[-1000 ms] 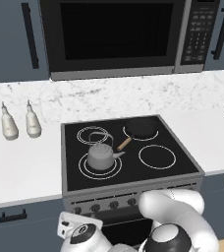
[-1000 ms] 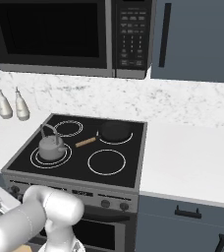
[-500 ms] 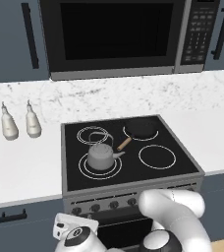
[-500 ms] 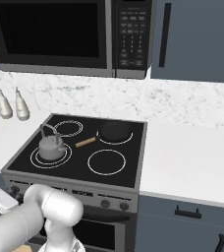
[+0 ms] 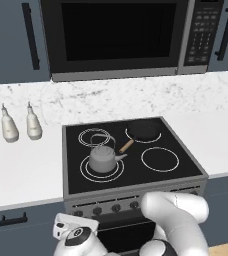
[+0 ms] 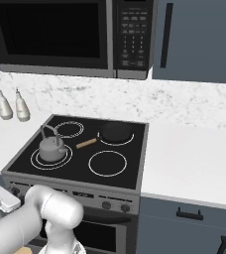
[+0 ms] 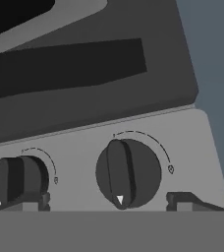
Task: Pick the kettle from the counter and place it on a stove burner. Then turn the burner on.
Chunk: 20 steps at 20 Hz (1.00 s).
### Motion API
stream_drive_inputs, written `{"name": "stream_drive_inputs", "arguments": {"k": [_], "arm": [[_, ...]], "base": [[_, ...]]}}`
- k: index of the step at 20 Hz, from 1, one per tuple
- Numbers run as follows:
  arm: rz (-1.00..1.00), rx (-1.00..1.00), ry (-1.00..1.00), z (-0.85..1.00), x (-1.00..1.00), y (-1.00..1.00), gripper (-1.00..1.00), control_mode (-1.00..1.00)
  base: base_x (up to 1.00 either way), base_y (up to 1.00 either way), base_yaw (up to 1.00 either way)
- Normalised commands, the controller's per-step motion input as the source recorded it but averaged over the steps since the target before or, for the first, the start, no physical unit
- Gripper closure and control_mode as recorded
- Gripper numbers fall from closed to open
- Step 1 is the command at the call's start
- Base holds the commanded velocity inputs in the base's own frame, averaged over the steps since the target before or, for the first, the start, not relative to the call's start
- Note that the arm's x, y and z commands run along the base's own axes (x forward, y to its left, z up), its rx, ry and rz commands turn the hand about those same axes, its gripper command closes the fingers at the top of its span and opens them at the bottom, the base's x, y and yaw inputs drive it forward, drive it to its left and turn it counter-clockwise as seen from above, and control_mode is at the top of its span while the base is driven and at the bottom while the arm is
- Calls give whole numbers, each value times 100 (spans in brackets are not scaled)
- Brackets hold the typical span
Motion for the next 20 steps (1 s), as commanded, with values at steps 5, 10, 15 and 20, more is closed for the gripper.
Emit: {"name": "stream_drive_inputs", "arguments": {"k": [5, 10, 15, 20], "arm": [[0, -12, 0, -21, 6, 12, -100, -100], [2, -8, 0, -15, 3, 7, -100, -100], [5, -7, 0, -22, 0, 0, -100, -100], [0, 0, 0, 0, 4, -4, -100, -100]], "base": [[0, 0, 0], [0, 0, 0], [0, 0, 0], [0, 0, 0]]}}
